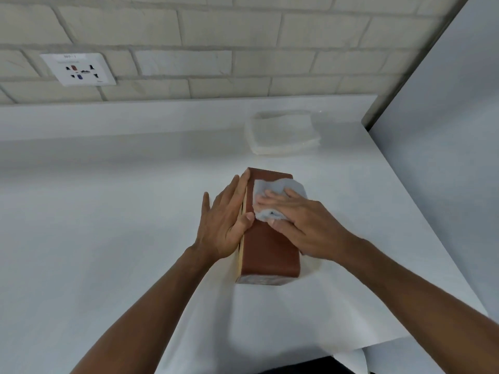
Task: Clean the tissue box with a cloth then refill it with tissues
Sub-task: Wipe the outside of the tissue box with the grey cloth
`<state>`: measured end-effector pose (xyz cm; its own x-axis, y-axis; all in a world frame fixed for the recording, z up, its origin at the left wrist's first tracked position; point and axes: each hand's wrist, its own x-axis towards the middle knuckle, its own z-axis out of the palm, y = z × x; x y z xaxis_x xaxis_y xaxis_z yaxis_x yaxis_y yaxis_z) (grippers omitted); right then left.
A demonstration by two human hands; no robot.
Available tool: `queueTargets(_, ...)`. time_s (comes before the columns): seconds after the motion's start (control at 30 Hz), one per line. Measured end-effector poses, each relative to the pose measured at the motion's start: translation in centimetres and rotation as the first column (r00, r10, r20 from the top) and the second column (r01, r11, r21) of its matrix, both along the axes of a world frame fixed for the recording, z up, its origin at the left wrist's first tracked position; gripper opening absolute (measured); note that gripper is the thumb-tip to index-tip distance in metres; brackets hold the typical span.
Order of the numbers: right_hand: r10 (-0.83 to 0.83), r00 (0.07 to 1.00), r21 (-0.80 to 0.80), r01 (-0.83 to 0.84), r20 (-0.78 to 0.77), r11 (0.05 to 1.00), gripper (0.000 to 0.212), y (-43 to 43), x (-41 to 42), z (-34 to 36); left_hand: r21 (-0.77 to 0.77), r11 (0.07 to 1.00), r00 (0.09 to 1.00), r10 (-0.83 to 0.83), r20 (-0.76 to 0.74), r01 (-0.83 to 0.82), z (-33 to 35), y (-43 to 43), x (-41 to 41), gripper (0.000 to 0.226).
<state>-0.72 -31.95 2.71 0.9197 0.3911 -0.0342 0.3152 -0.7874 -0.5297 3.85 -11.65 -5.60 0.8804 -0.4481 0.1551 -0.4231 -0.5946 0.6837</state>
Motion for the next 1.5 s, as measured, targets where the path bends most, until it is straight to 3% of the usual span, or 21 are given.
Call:
queueTargets(0.07,-0.081,0.976,0.114,0.106,-0.202,0.988,0.035,-1.4,-2.2,1.0,-0.034,0.999,1.0,0.005,-0.016,-0.006,0.0,-0.1,0.0,0.079)
queueTargets(0.13,-0.25,0.907,0.327,0.363,-0.34,0.873,0.022,-2.5,-3.5,2.2,-0.134,0.991,0.998,-0.005,-0.059,-0.003,-0.2,-0.2,-0.2,0.078)
queueTargets(0.2,-0.541,0.738,0.495,0.673,-0.403,0.55,0.023,-3.8,-3.5,2.7,-0.296,0.955,0.99,-0.037,-0.133,-0.004,-0.6,0.0,-0.8,0.078)
queueTargets(0.27,-0.653,0.574,0.605,0.767,-0.495,0.216,0.021,-5.0,-3.2,2.5,-0.377,0.926,0.992,-0.069,-0.102,0.025,-1.2,0.4,-1.5,0.085)
queueTargets(0.3,-0.65,0.552,0.626,0.766,-0.522,0.147,0.019,-5.3,-3.0,2.1,-0.367,0.928,0.996,-0.083,-0.032,0.066,-1.4,0.6,-1.7,0.089)
queueTargets(0.33,-0.631,0.566,0.624,0.764,-0.53,0.161,0.019,-5.4,-3.0,1.7,-0.338,0.935,0.994,-0.099,0.037,0.106,-1.5,0.8,-1.8,0.095)
queueTargets(0.43,-0.521,0.703,0.627,0.694,-0.484,0.353,0.029,-4.7,-4.1,-0.8,-0.203,0.963,0.976,-0.15,0.156,0.18,-0.9,1.8,-1.5,0.115)
queueTargets(0.5,-0.436,0.775,0.655,0.625,-0.457,0.425,0.036,-3.5,-5.3,-2.4,-0.091,0.966,0.954,-0.221,0.203,0.243,-0.8,2.9,-1.5,0.125)
queueTargets(0.6,-0.34,0.807,0.692,0.59,-0.483,0.417,0.04,-1.6,-7.0,-4.2,0.105,0.941,0.904,-0.337,0.264,0.321,-1.1,4.2,-1.6,0.13)
queueTargets(0.67,-0.313,0.823,0.676,0.569,-0.475,0.469,0.042,-0.5,-7.4,-5.1,0.208,0.922,0.879,-0.377,0.291,0.327,-1.2,4.2,-1.2,0.135)
queueTargets(0.77,-0.323,0.806,0.694,0.592,-0.496,0.411,0.042,0.5,-6.8,-5.1,0.279,0.909,0.854,-0.395,0.338,0.31,-0.6,3.2,-0.2,0.135)
queueTargets(0.83,-0.356,0.791,0.696,0.609,-0.498,0.38,0.039,0.4,-5.9,-4.5,0.222,0.932,0.869,-0.351,0.35,0.287,0.3,2.2,0.2,0.132)
queueTargets(0.97,-0.413,0.741,0.703,0.656,-0.53,0.274,0.038,-0.6,-4.5,-2.8,-0.165,0.966,0.961,-0.159,0.228,0.199,3.4,-0.7,0.4,0.12)
queueTargets(1.07,-0.428,0.711,0.713,0.675,-0.558,0.191,0.037,-1.2,-3.7,-1.5,-0.406,0.914,0.998,-0.04,-0.049,0.016,4.7,-2.2,0.7,0.107)
queueTargets(1.13,-0.435,0.709,0.717,0.673,-0.555,0.181,0.035,-1.7,-3.3,-0.7,-0.515,0.848,0.965,-0.019,-0.26,-0.122,5.1,-2.7,1.2,0.102)
queueTargets(1.27,-0.412,0.744,0.707,0.652,-0.526,0.273,0.037,-2.3,-3.0,0.1,-0.499,0.825,0.865,-0.023,-0.501,-0.267,5.4,-3.9,2.9,0.099)
queueTargets(1.33,-0.415,0.757,0.696,0.641,-0.505,0.324,0.037,-2.3,-2.8,0.2,-0.478,0.819,0.837,0.006,-0.547,-0.318,5.9,-4.3,3.2,0.1)
queueTargets(1.5,-0.413,0.771,0.673,0.631,-0.485,0.387,0.044,-2.0,-1.0,0.3,-0.536,0.794,0.93,0.097,-0.354,-0.286,8.2,-5.0,2.9,0.077)
